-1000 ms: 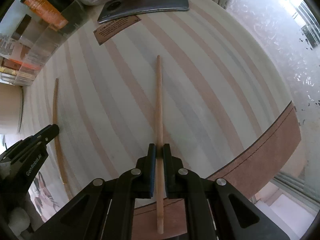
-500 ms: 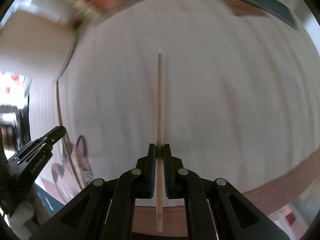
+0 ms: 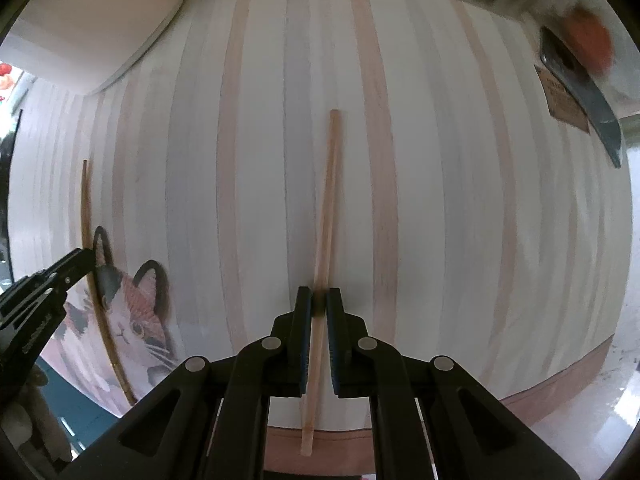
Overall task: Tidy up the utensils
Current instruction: 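Grasp a wooden chopstick with the right tool while the left tool grasps another, then lift both wooden chopsticks upright and carry them over the cream holder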
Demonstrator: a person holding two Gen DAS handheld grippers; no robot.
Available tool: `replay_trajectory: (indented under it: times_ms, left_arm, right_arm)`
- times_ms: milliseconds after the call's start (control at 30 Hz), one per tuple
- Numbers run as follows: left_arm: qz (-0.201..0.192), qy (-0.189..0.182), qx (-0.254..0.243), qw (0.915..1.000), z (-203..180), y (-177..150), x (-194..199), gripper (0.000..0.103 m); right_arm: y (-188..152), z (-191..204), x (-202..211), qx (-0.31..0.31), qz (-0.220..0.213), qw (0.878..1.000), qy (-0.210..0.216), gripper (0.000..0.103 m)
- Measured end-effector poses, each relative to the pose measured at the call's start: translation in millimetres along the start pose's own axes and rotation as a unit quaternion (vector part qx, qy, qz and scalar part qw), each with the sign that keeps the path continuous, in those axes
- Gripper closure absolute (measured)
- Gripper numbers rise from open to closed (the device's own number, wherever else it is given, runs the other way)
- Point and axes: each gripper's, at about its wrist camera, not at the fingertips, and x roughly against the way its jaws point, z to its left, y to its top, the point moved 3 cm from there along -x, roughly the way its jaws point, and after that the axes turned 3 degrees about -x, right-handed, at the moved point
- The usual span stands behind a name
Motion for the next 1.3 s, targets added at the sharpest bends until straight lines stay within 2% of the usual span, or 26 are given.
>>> replay_trajectory:
  times_ms: [133, 167, 200, 267, 400, 467, 600, 900, 1000, 1133, 1300]
  left_arm:
    - [-0.001, 0.008, -0.006, 1.0, -16.3, 4.0, -4.8, 0.095]
    - [-0.005, 0.008, -0.005, 0.9999, -18.5, 3.6, -6.1, 0.098]
    - [-0.007, 0.01, -0.004, 0.9999, -22.2, 6.2, -6.7, 0.098]
    - [-0.013, 0.012, -0.002, 0.9998, -23.8, 5.4, -3.4, 0.098]
    - [-0.027, 0.015, -0.005, 0.9995, -35.3, -12.5, 5.4, 0.099]
    - [-0.032, 0.011, -0.004, 0.9994, -35.4, -24.2, 15.1, 0.099]
    - [-0.042, -0.03, 0.01, 0.9986, -33.3, -32.3, 37.2, 0.099]
    - [-0.109, -0.044, 0.006, 0.993, -31.1, -35.8, 99.2, 0.099]
    - [-0.133, -0.067, 0.009, 0.9889, -31.8, -29.2, 126.5, 0.099]
    - [-0.183, -0.086, -0.002, 0.9793, -37.4, -18.4, 178.2, 0.099]
    - [-0.257, -0.112, -0.013, 0.9597, -43.2, -3.8, 251.6, 0.099]
  right_arm:
    - [13.1, 28.1, -6.0, 0.004, 0.006, 1.0, -0.016, 0.095]
    - [13.4, 26.9, -10.3, 0.004, 0.006, 1.0, -0.018, 0.095]
    - [1.7, 25.7, -6.7, 0.003, 0.006, 1.0, -0.019, 0.095]
    - [1.7, 28.6, -6.3, 0.001, 0.003, 1.0, -0.02, 0.095]
    - [-17.4, 24.8, -2.7, 0.008, -0.018, 1.0, -0.024, 0.095]
    - [-24.7, 18.9, 1.0, 0.004, -0.031, 0.999, -0.012, 0.096]
    - [-36.9, 12.1, 11.5, -0.021, -0.049, 0.998, 0.04, 0.096]
    - [-53.5, 21.1, 61.1, -0.008, -0.111, 0.99, 0.087, 0.096]
    - [-51.6, 17.0, 78.4, -0.004, -0.131, 0.986, 0.101, 0.096]
    - [-45.5, 9.1, 112.2, -0.001, -0.163, 0.978, 0.128, 0.096]
    - [-25.6, 9.2, 175.2, 0.005, -0.225, 0.961, 0.161, 0.096]
